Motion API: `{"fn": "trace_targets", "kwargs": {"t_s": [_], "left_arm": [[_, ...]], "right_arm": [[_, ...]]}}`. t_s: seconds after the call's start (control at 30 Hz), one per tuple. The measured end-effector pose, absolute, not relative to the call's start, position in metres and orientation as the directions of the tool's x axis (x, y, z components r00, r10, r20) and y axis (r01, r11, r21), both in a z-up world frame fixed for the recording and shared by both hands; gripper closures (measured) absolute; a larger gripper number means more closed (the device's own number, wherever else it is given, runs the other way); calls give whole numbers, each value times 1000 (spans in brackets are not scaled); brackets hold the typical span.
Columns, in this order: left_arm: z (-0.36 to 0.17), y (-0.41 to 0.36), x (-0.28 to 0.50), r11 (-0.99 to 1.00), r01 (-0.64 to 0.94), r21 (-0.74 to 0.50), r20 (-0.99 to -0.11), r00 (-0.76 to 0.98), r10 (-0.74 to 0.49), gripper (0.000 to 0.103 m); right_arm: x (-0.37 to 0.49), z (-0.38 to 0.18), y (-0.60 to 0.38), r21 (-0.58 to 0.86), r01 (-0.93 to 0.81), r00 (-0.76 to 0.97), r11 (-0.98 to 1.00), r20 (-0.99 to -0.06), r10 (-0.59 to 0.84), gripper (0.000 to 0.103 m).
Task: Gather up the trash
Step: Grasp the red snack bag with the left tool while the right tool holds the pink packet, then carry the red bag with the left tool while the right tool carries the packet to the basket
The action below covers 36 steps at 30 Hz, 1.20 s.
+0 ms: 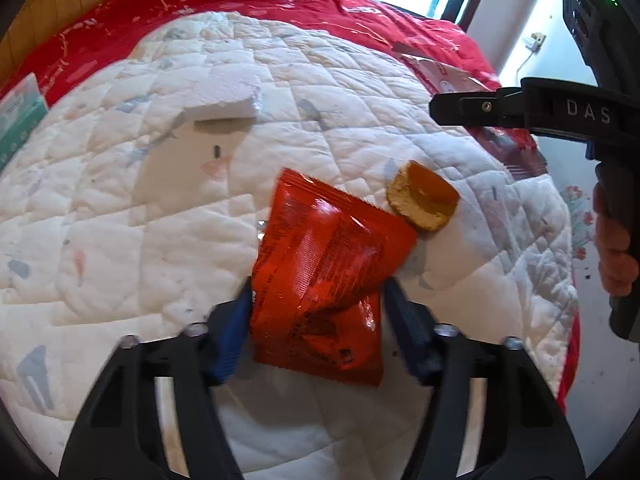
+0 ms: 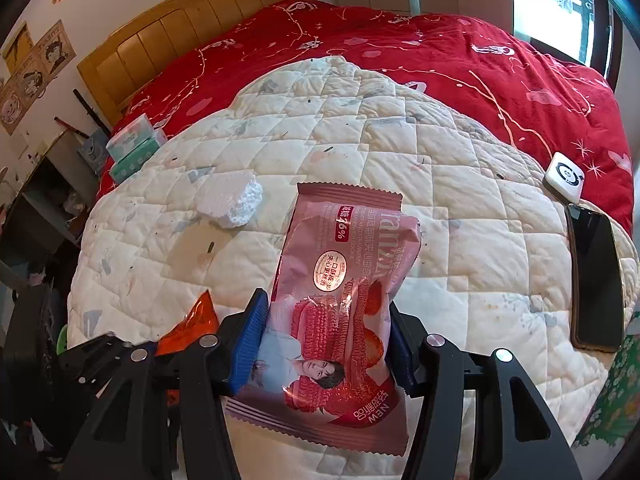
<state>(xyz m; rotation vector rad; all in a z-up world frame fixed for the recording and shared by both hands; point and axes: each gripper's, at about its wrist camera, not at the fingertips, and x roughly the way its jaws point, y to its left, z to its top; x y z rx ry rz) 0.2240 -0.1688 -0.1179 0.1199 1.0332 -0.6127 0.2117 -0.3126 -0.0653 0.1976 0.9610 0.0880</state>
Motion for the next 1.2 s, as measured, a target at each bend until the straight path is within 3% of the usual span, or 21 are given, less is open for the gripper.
{"fn": "trace_targets", "kwargs": {"t_s": [0.13,0.6,1.2], "left_arm": [[-115,-163,217,832,520,-194,-816,385,-431,56],[-67,-74,168,895,380,-232,-749,518,-414,57],[-40,111,78,984,-11,-180,-725,678,-125,57]], "right_arm": [[203,-64,-307,193,1,577,981,-802,157,50],[161,-43,-253,194,-102,598,976,-772,216,50],[118,-29,-126,211,-328,553,921,-747,369,50]]}}
